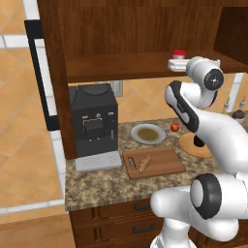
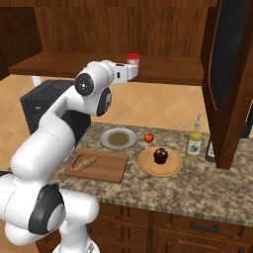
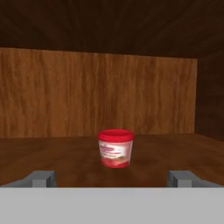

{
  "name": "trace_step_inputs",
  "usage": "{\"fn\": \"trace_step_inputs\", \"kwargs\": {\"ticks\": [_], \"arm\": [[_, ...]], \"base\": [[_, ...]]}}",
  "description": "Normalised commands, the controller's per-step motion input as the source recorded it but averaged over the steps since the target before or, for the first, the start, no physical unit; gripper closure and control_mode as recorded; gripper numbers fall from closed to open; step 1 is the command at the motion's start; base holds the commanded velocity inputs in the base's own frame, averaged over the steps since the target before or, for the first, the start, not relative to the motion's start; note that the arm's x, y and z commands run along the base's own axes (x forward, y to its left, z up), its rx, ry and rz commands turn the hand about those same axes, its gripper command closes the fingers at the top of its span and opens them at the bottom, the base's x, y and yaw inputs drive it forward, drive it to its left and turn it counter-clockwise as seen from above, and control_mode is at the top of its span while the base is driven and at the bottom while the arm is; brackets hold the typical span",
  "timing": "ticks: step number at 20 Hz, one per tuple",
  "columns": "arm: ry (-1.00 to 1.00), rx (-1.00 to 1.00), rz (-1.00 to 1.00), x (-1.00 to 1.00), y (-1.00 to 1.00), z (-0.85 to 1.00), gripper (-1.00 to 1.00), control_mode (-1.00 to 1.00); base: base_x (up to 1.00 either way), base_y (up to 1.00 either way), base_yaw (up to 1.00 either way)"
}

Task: From the different types of pastries on the counter, select a croissant and place it on the cutting board. Then retrieve a jar of jam from the cabinet and place it alongside the croissant on the cutting board.

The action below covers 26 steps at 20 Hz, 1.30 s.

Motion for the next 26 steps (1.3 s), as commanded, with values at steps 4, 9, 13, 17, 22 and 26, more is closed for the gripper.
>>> {"fn": "trace_step_inputs", "kwargs": {"ticks": [4,9,13,17,22,26], "arm": [[0.06,0.00,0.00,0.42,-0.11,0.00,-1.00,-1.00],[0.04,0.00,0.00,0.46,0.00,0.00,-1.00,-1.00],[0.01,0.00,0.00,0.49,-0.01,0.00,-1.00,-1.00],[0.00,0.00,0.00,0.35,-0.10,0.00,-1.00,-1.00],[0.00,0.00,0.00,0.27,-0.09,0.00,-1.00,-1.00],[0.00,0.00,0.00,0.26,-0.09,-0.04,-1.00,-1.00]], "base": [[0.00,0.00,0.00],[0.00,0.00,0.00],[0.00,0.00,0.00],[0.00,0.00,0.00],[0.00,0.00,0.00],[0.00,0.00,0.00]]}}
